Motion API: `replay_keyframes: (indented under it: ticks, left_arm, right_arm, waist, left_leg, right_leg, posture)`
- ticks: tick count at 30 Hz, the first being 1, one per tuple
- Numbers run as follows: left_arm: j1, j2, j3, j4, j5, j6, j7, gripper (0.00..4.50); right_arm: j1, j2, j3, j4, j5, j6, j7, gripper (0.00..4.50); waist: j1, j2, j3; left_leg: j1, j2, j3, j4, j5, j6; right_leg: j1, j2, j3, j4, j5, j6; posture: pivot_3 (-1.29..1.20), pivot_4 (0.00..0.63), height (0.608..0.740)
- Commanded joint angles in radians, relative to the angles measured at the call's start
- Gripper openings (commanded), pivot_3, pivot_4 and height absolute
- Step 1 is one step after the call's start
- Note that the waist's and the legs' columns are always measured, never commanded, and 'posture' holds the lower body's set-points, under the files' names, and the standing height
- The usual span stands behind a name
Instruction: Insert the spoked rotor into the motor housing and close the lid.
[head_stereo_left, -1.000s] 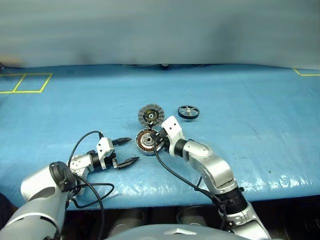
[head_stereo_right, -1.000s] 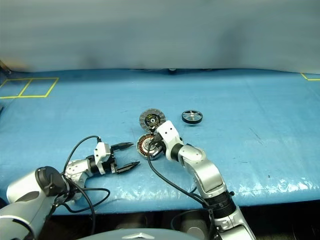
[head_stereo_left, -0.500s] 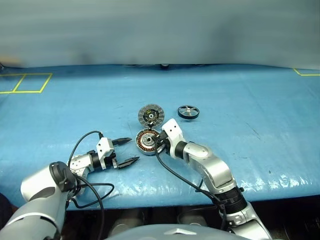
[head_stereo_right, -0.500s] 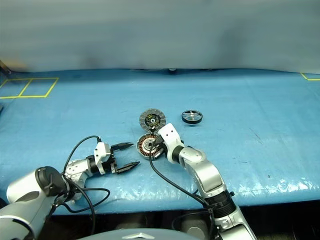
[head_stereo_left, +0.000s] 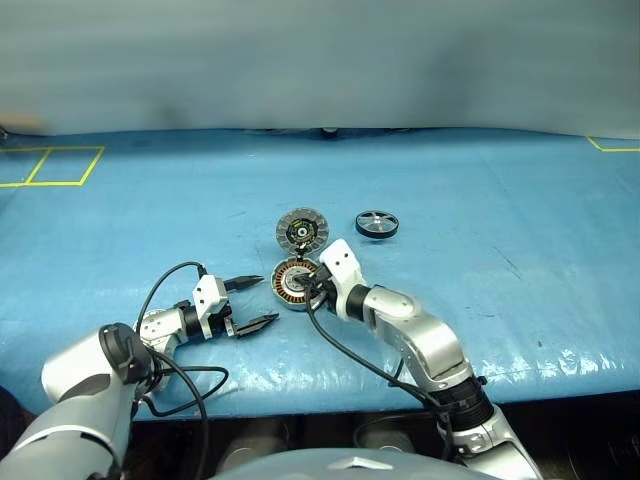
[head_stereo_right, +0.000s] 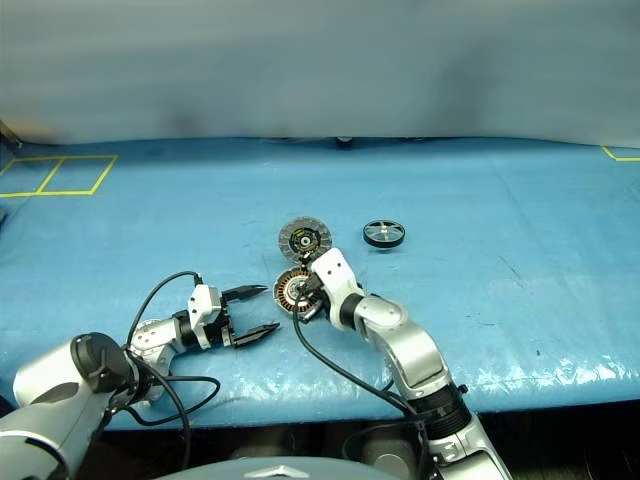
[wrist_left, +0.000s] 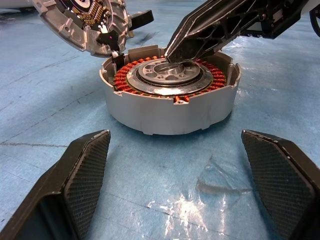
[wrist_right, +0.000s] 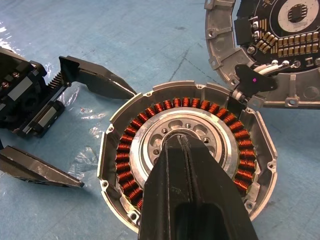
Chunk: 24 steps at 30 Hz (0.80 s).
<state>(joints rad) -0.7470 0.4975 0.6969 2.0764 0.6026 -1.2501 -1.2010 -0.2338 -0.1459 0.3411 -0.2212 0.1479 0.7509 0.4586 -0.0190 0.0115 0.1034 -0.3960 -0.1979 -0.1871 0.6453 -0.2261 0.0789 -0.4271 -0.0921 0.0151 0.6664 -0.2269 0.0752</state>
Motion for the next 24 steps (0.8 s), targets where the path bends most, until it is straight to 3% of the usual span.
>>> replay_keyframes:
  ticks: [1,24]
  left_arm:
    - [0.019,-0.008,-0.02,0.018,-0.005,0.012,-0.003,4.5]
    - [0.017,-0.009,-0.036,0.018,-0.023,0.014,-0.003,4.5]
  right_arm:
    - [-0.009,0.004,0.0,-0.023,0.01,-0.007,0.0,0.01]
    - [-0.031,0.015,-0.004,-0.053,0.01,-0.05,0.002,0.01]
  waist:
    - [0.0,0.0,0.0]
    - [0.001,0.0,0.0]
  left_leg:
    - [0.0,0.0,0.0,0.0,0.0,0.0]
    - [0.0,0.0,0.0,0.0,0.0,0.0]
  right_leg:
    - [0.0,0.0,0.0,0.0,0.0,0.0]
    - [0.0,0.0,0.0,0.0,0.0,0.0]
  posture:
    - [0.0,0.15,0.74]
    - [0.0,0.15,0.74]
